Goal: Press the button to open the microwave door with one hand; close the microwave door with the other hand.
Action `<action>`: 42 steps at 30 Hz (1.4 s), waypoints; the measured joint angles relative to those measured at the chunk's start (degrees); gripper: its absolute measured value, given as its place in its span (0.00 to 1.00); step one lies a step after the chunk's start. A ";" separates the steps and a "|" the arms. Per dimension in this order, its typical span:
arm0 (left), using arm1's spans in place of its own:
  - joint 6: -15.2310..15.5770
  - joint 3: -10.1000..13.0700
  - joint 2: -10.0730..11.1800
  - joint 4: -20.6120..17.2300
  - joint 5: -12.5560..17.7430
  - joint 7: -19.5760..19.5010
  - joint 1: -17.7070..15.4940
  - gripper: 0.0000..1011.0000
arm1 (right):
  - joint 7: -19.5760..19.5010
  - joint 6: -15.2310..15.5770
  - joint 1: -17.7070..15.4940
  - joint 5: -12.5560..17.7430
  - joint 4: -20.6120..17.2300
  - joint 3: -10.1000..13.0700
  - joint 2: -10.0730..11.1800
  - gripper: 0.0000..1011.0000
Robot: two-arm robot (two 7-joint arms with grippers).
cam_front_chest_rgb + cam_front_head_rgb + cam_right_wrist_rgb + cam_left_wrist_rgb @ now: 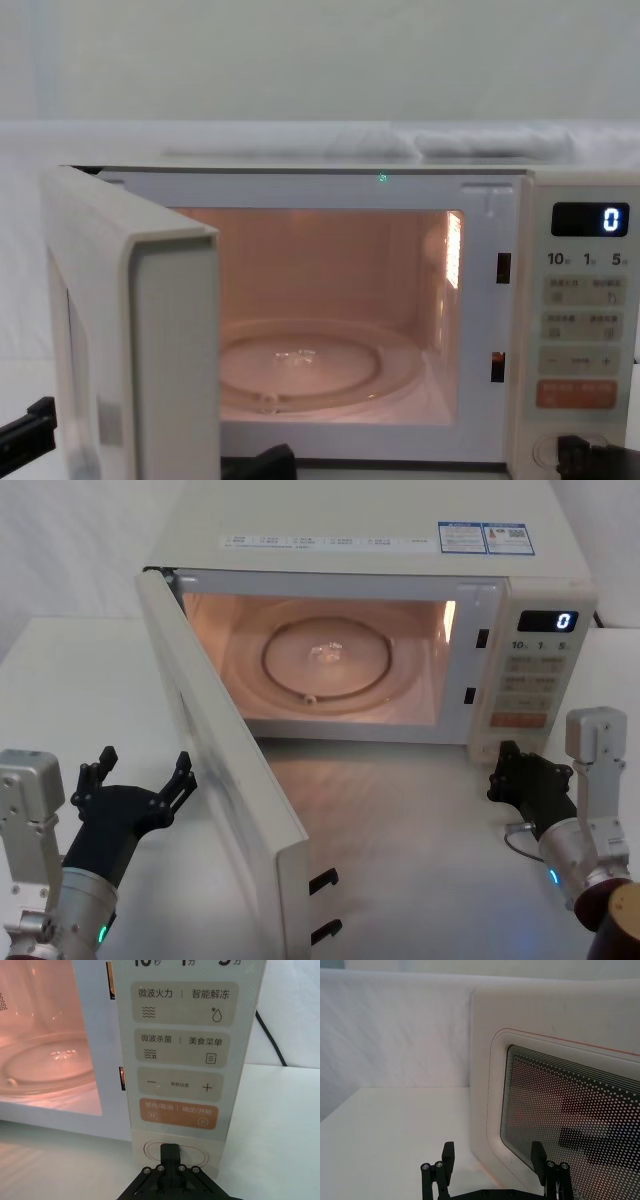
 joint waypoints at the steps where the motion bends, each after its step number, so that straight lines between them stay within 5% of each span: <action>1: 0.00 0.00 0.00 0.00 0.00 0.00 0.00 0.99 | 0.00 0.15 -0.09 -0.01 -0.15 0.00 0.04 0.00; 10: 0.00 0.00 0.00 0.00 0.00 0.00 0.00 0.99 | 0.42 1.71 -1.74 0.02 -2.37 0.06 0.61 0.00; 23: 0.00 0.00 0.00 0.00 0.00 0.00 0.00 0.99 | 1.33 3.78 -6.37 0.55 -11.43 1.25 3.06 0.00; 32: 0.00 0.00 0.00 0.00 0.00 0.00 0.00 0.99 | 1.30 2.98 -7.72 1.54 -15.67 4.71 4.93 0.00; 42: 0.00 0.00 0.00 0.00 0.00 0.00 0.00 0.99 | 2.09 2.48 -7.14 3.86 -16.29 8.27 6.34 0.00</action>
